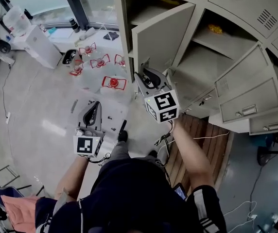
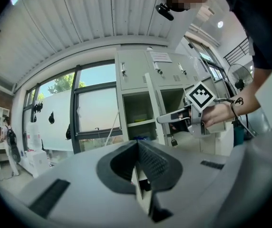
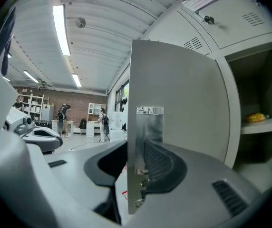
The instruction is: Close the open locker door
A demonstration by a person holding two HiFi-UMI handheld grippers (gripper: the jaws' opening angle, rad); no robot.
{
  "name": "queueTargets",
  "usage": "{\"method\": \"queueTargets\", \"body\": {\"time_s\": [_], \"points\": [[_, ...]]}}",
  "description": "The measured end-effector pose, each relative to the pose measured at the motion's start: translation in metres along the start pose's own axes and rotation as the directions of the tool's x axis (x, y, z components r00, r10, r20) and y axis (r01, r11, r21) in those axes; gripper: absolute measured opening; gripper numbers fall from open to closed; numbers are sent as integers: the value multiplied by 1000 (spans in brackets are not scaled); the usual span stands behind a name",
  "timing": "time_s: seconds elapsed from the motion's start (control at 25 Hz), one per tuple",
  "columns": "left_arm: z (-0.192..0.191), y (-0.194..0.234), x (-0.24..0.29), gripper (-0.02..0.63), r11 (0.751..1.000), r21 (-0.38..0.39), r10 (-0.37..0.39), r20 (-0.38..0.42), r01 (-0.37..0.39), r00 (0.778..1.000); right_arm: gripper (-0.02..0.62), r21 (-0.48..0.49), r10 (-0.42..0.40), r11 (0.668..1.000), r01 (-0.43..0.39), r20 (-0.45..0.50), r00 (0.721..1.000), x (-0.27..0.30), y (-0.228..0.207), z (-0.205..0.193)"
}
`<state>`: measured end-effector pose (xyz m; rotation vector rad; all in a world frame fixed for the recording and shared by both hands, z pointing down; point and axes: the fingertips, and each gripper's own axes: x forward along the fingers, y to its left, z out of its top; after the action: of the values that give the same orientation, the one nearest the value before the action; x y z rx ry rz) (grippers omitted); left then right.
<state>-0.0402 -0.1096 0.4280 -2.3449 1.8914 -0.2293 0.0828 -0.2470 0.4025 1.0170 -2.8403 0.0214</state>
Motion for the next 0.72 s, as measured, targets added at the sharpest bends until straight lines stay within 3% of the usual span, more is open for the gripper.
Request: {"method": "queueTargets", "body": {"time_s": [0.24,0.72], "points": [[-16,48,26,3,994,-10,-105,6,105,994,109,17,-132,991,132,8,991,40,-2,5],[-27,103,77,3,979,-64,-191,40,193,981,107,22,-306,952,305,19,952,84,-13,10]]}}
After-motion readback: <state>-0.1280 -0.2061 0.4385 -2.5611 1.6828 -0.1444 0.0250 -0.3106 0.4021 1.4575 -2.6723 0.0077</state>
